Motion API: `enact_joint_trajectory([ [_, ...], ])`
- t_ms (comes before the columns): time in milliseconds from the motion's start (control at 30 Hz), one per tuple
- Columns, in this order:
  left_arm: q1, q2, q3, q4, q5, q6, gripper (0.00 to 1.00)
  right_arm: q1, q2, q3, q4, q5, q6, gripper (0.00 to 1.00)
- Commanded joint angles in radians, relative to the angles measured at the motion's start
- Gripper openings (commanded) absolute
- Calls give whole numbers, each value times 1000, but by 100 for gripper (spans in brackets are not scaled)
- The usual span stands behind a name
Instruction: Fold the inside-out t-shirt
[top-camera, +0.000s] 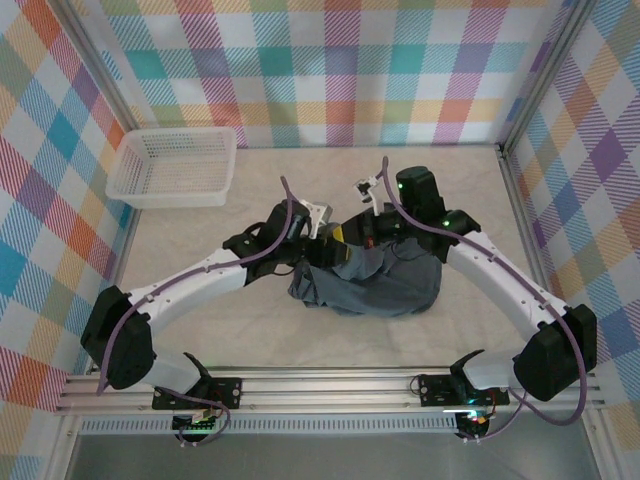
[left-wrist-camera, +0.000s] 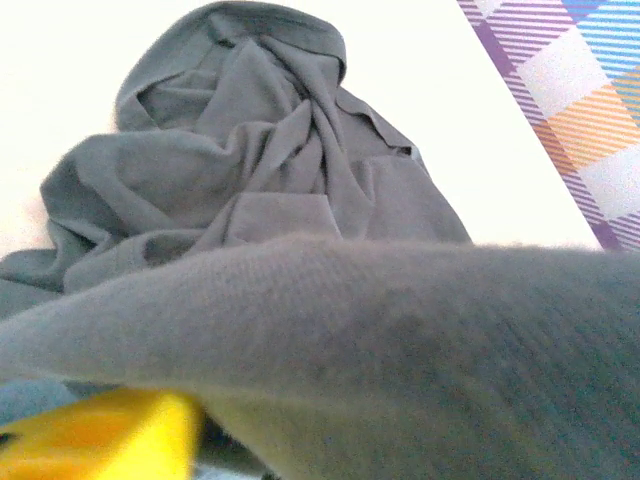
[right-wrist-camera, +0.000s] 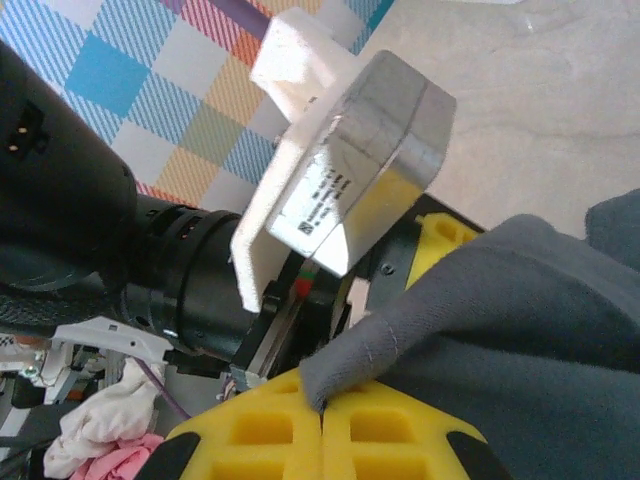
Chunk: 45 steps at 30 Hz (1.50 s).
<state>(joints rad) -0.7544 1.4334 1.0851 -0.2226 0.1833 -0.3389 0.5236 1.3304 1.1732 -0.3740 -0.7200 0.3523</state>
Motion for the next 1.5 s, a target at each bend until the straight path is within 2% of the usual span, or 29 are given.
enact_joint_trajectory([
  [0,8,-18,47,-22,-48,0,22,-15,-15,30,-59,61,0,0],
  [33,17,-37,42,-25,-41,-17,7,-31,-17,31,-94,109,-5,0],
  [67,27,-62,33,-26,-25,-34,0,-54,-19,29,-125,148,-8,0],
  [167,48,-134,9,-32,61,-71,0,-113,-7,26,-216,237,-55,0],
  [300,63,-190,16,-98,182,-90,0,-122,44,28,-279,359,-203,0],
  [367,67,-193,26,-127,209,-94,0,-122,50,42,-289,412,-204,0],
  [400,68,-190,35,-146,209,-92,0,-121,41,52,-289,407,-199,7],
  [467,67,-183,41,-154,210,-94,0,-120,0,44,-259,377,-150,34],
  [533,69,-173,36,-130,208,-111,0,-118,-74,-14,-163,317,-23,53],
  [667,68,-131,53,-102,219,-129,0,-65,-178,-197,107,248,335,68],
  [700,68,-123,59,-100,217,-131,0,-29,-189,-230,139,268,407,75],
  [733,68,-118,63,-97,214,-135,0,1,-187,-240,135,293,434,81],
  [800,69,-118,65,-90,208,-141,0,48,-171,-246,126,321,443,84],
  [867,69,-118,65,-85,208,-143,0,72,-141,-246,124,332,460,82],
  [967,69,-122,69,-101,195,-140,0,78,-87,-238,106,333,513,60],
  [1000,70,-126,67,-107,187,-139,0,79,-73,-234,103,332,520,48],
  [1067,74,-140,60,-118,160,-140,0,79,-64,-220,79,347,507,19],
  [1100,78,-149,56,-128,141,-140,0,81,-74,-211,41,385,496,7],
  [1133,86,-158,51,-144,120,-138,0,79,-88,-207,7,426,485,0],
  [1200,116,-178,47,-195,82,-124,0,79,-121,-193,-76,521,446,0],
  [1267,188,-200,39,-250,78,-105,2,77,-164,-167,-199,671,380,0],
  [1300,224,-211,29,-258,87,-103,3,76,-178,-162,-217,704,356,0],
  [1367,290,-234,6,-259,120,-92,6,73,-209,-160,-201,696,271,0],
  [1467,319,-234,2,-246,212,-57,8,74,-213,-178,-98,543,225,0],
])
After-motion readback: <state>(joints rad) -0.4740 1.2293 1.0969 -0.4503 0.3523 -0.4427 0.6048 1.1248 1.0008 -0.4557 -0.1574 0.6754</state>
